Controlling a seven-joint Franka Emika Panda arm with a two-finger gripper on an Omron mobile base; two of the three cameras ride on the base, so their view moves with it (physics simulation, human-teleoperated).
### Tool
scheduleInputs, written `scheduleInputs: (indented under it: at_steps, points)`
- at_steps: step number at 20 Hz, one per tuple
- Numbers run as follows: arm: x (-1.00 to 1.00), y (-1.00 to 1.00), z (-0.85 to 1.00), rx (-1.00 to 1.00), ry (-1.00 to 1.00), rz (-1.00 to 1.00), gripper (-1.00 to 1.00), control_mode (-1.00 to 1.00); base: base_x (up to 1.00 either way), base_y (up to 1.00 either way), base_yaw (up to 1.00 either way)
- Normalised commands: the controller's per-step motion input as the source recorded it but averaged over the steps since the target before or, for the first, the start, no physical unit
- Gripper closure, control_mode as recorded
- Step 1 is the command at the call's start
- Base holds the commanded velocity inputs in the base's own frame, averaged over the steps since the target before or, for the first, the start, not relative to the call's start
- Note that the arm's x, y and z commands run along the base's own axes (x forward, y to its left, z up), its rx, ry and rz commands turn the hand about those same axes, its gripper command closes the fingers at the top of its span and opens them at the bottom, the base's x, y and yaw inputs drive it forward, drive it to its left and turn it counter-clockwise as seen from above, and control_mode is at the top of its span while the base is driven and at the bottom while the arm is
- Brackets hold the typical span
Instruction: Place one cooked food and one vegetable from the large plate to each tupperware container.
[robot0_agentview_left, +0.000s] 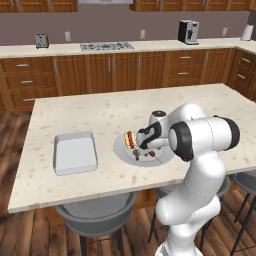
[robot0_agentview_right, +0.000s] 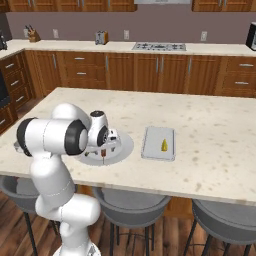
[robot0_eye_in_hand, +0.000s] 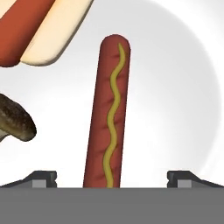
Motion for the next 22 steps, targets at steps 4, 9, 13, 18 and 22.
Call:
scheduleInputs:
  at_steps: [4,9,13,18,22]
  points:
    - [0.00,0.00,-0.11,0.01,0.00,0.00,-1.00,-1.00,0.00,0.00,0.00]
    - [0.00,0.00,-0.06,0.01,0.00,0.00,1.00,-1.00,0.00,0.00,0.00]
    - [0.00,-0.05,0.00,0.00,0.00,0.00,1.00,-1.00,0.00,0.00,0.00]
    - [0.00,-0.44,0.31,0.01,0.00,-0.04,1.00,-1.00,0.00,0.00,0.00]
    - [0.00,-0.81,0.96,0.03,-0.12,-0.20,1.00,-1.00,0.00,0.00,0.00]
